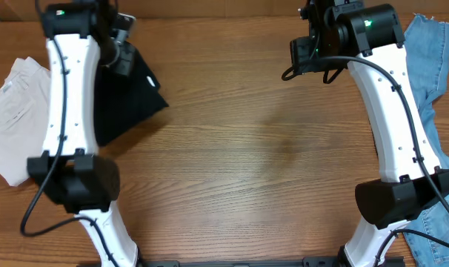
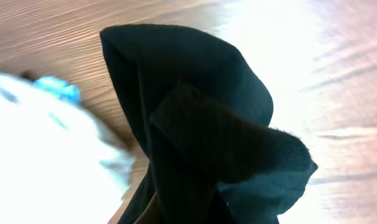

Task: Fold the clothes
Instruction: 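Carry the folded black shirt left onto the white shirt with the left gripper, then release the black shirt on the white shirt and withdraw the left gripper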

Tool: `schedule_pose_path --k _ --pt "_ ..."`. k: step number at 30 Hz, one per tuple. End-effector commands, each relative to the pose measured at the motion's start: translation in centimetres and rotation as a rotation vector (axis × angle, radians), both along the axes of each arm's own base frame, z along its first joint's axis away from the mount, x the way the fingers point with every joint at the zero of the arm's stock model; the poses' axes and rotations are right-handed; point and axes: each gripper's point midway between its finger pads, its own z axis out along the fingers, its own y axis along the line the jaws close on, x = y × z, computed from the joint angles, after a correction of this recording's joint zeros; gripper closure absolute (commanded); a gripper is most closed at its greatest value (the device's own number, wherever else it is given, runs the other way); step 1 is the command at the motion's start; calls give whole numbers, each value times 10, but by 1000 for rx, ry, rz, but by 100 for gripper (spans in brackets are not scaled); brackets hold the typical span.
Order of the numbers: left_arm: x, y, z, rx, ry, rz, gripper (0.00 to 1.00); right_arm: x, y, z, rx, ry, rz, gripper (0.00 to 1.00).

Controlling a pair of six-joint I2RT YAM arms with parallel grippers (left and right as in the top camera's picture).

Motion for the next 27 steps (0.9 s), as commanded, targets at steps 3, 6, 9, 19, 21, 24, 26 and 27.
schedule_pose_path --k 3,6,9,19,21,24,26,27 --pt "-15 68 38 28 -103 270 96 -1 -8 10 4 -19 -16 36" --pt "-21 104 38 25 -116 372 96 -1 -9 10 4 -19 -16 36" --pt "-28 143 41 25 -147 471 96 -1 -9 10 4 -19 -16 36" --pt "-40 231 39 -168 -280 639 96 -1 -9 10 4 -19 -17 36" --pt "-39 239 30 -219 -282 647 96 -1 -9 10 5 -19 -17 36" --pt "-37 248 12 -280 -266 653 96 -1 -8 10 5 -19 -17 36" --pt "-39 256 -2 -294 -241 673 96 -1 -8 10 5 -18 -17 36" --pt "-40 259 -6 -297 -233 680 96 -1 -8 10 5 -18 -17 36"
